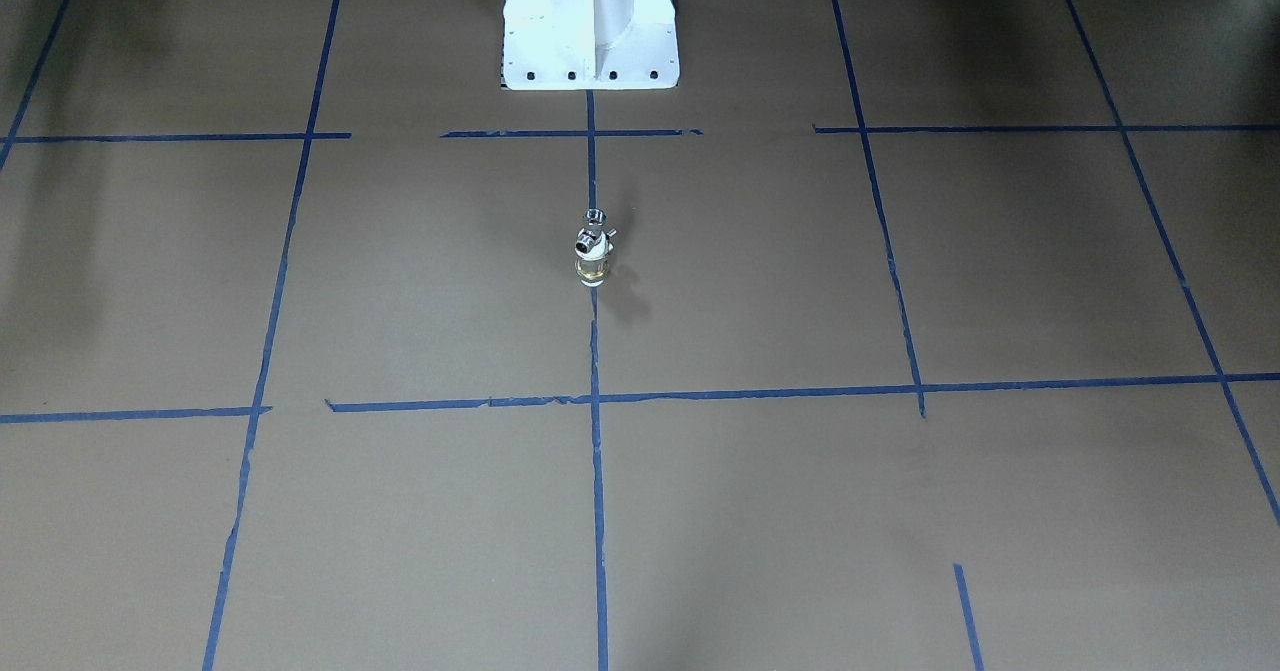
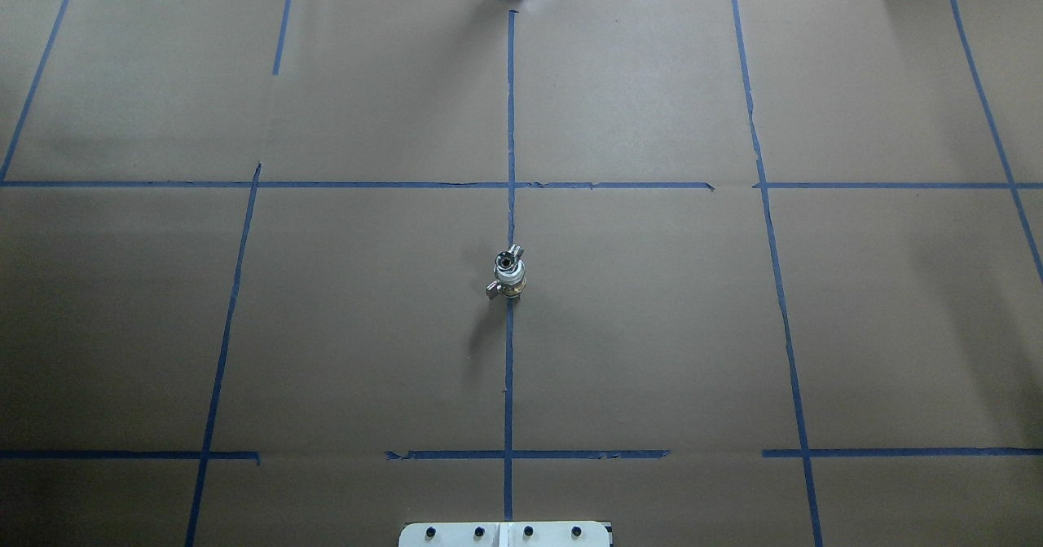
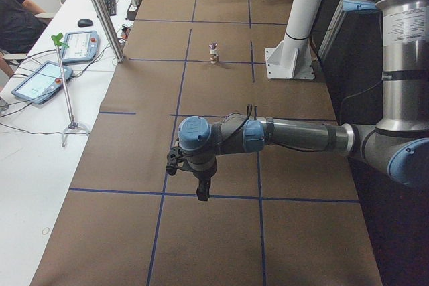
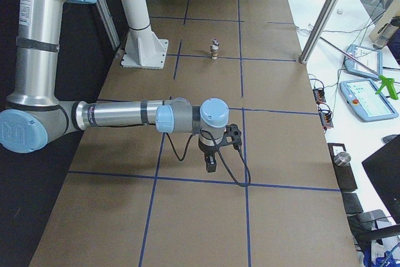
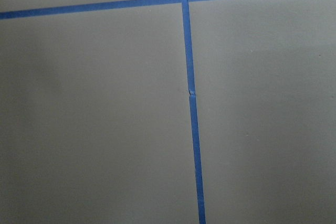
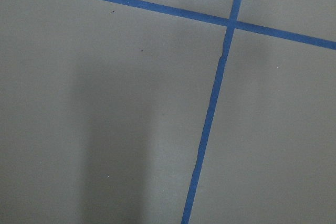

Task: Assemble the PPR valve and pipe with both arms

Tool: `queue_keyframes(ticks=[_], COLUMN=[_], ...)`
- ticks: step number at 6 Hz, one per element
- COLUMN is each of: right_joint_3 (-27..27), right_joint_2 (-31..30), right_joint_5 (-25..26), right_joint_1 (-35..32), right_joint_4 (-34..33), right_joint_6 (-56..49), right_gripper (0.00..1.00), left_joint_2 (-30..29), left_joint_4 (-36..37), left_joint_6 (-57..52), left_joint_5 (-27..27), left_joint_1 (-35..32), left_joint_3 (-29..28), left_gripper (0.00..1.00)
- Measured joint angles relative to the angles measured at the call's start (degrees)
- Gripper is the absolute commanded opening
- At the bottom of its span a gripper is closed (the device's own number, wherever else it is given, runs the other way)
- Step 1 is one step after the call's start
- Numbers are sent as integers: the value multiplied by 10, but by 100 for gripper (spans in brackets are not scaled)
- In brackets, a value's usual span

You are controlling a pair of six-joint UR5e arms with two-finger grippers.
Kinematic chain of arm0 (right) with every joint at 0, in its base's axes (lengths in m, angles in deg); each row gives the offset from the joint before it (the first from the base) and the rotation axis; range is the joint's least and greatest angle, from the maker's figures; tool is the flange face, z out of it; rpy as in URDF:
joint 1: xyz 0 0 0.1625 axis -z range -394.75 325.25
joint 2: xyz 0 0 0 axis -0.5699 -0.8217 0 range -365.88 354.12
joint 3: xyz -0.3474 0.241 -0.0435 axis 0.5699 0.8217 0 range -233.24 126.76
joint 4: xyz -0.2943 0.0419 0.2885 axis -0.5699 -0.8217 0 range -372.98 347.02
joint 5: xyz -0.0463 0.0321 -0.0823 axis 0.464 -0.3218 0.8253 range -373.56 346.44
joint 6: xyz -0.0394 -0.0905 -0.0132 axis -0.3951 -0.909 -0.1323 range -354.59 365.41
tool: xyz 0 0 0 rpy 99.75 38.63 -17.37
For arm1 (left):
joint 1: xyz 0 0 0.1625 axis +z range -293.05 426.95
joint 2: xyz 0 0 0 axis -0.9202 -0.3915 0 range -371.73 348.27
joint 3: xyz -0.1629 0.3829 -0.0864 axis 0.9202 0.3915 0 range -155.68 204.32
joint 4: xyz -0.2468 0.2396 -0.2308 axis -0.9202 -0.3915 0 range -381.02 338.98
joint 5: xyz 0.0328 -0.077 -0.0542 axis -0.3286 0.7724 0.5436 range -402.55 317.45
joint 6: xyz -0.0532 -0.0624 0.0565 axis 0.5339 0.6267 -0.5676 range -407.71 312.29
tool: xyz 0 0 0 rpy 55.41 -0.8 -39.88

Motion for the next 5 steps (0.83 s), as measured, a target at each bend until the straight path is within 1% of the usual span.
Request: queue_keyframes(ticks=[5], right_joint_3=[3], right_joint_2=[0], right_joint_5=[4], right_joint_1=[1], right_joint_4=[1], right_joint_6=[-2], right_gripper=[100], left_joint_2=[1], left_joint_4=[-5], left_joint_6=[3], left_joint_5=[-7], left_joint_1=[0], left_joint_3=[2], left_gripper=[100])
